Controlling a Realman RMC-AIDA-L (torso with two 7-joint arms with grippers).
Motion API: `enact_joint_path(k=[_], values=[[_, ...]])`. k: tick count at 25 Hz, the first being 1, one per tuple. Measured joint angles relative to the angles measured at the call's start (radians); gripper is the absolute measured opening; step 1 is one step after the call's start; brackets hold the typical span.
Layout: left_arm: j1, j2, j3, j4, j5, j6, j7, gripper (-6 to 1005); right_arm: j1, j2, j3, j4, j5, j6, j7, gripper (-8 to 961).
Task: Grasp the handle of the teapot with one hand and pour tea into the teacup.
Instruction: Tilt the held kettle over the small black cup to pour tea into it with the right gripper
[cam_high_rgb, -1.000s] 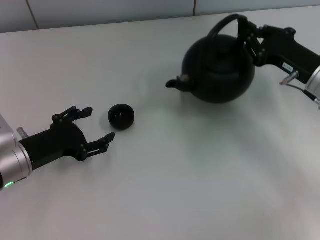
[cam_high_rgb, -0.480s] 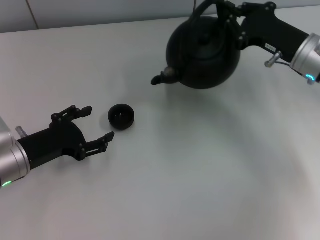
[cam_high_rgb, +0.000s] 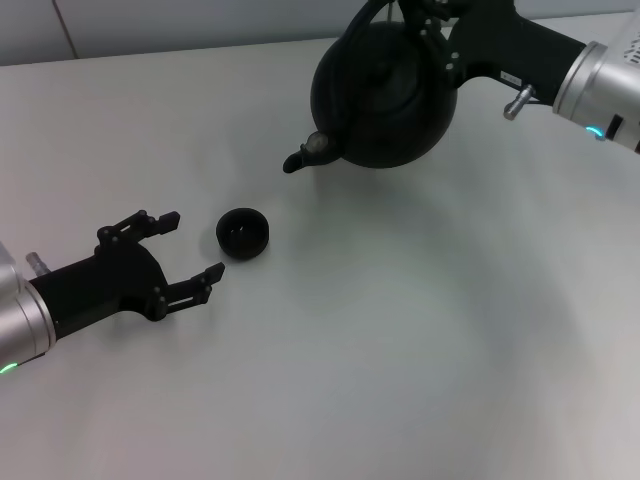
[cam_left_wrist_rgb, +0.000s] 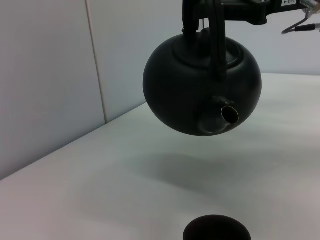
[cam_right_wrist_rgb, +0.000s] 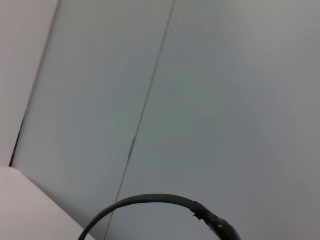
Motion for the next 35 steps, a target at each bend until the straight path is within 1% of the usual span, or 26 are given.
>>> enact_joint_path(k=[6,20,35], values=[[0.007,0.001,0.000,0.000,0.000,0.002,0.000,855,0.021,0.001,-0.016,-0.004,0.000,0.010,-0.047,81],[0.009,0.002,-0.001,0.004,0.000,0.009,0.000,855,0.078,0.003,-0.148,-0.015,0.008,0.091,-0.041,80],[0.004,0.003,-0.002,0.003,0.000,0.009,0.000,855,0.083,0.005,-0.206,-0.025,0.009,0.101,-0.047,80]])
